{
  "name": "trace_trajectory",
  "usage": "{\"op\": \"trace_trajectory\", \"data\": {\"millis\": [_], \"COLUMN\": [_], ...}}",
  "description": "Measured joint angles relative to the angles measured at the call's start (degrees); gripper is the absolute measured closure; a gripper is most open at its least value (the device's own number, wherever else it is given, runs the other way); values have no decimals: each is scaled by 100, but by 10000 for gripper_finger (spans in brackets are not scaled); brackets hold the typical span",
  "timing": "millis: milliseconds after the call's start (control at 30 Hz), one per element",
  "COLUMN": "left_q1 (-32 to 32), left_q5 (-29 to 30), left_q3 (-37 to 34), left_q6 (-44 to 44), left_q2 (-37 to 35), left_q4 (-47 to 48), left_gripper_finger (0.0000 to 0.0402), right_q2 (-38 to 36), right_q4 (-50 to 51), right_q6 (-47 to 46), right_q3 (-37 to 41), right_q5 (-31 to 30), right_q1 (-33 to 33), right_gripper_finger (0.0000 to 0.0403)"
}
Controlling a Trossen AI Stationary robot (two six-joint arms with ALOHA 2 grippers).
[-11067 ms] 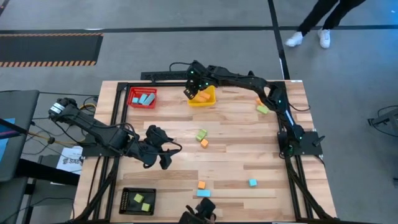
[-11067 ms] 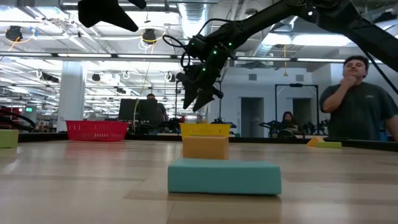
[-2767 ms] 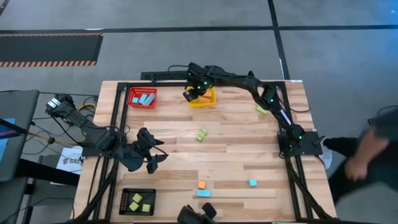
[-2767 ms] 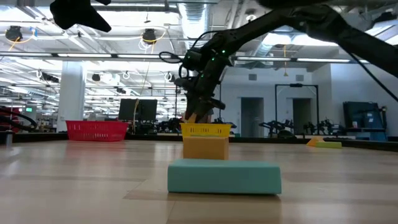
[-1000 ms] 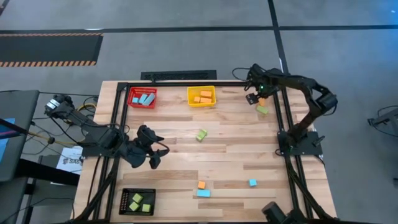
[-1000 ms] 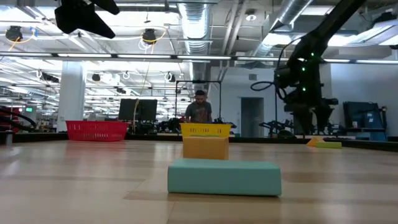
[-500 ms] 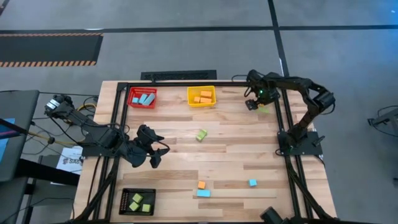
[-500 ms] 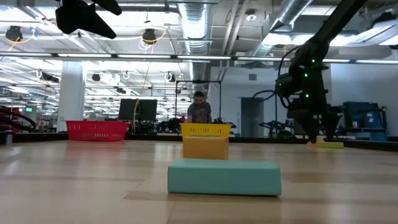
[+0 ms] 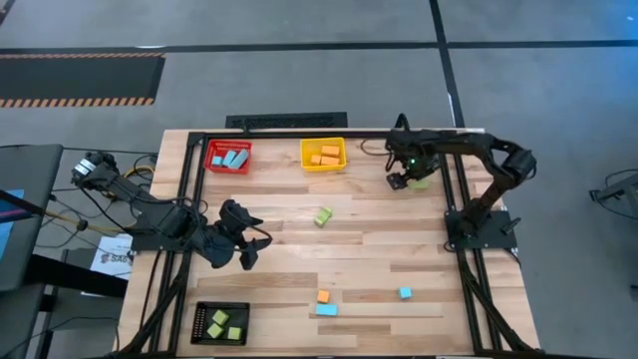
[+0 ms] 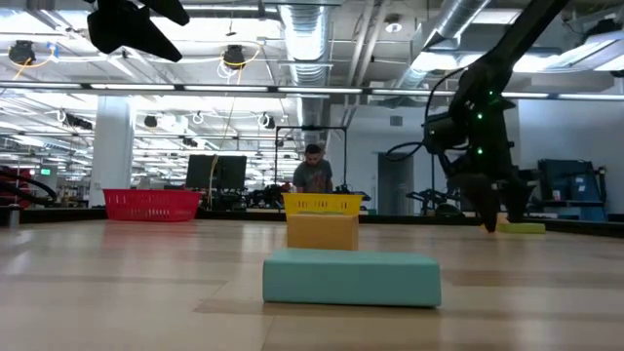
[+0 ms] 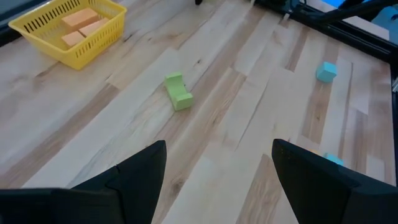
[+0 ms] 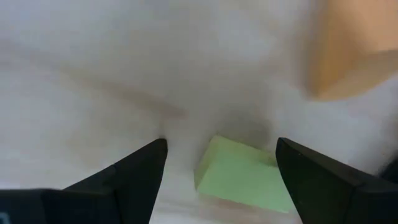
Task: Sort & place blocks by color
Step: Put the wooden green block into the black bin
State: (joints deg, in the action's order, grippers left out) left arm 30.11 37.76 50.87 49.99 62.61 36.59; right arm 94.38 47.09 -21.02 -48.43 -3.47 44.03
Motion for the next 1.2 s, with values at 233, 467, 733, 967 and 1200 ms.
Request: {"op": "trace_trajectory", "data": {"millis": [233, 467, 733, 967, 1200], "left_q1": [0, 0, 0, 0, -77], "left_q5": [-6, -160, -286, -509, -678], "left_q3": [0, 0, 0, 0, 0], "left_q6": [-132, -143, -287, -352, -574], "left_q2": [0, 0, 0, 0, 0], "left_q4": [0, 1, -2, -2, -3], "left_gripper_finger": [123, 123, 123, 123, 123], "right_q2": [-295, -1039, -1871, -2350, -2120], "right_q4": [-335, 468, 183, -803, -1638], "right_q6": [-515, -1696, -3618, -4654, -5121], "right_q3": [-77, -187, 695, 1670, 1992], "right_q5": [737, -222, -1128, -977, -1020], "right_q1": [-871, -1510, -1412, -1235, -1290], "right_gripper_finger": [74, 74, 74, 74, 74]}}
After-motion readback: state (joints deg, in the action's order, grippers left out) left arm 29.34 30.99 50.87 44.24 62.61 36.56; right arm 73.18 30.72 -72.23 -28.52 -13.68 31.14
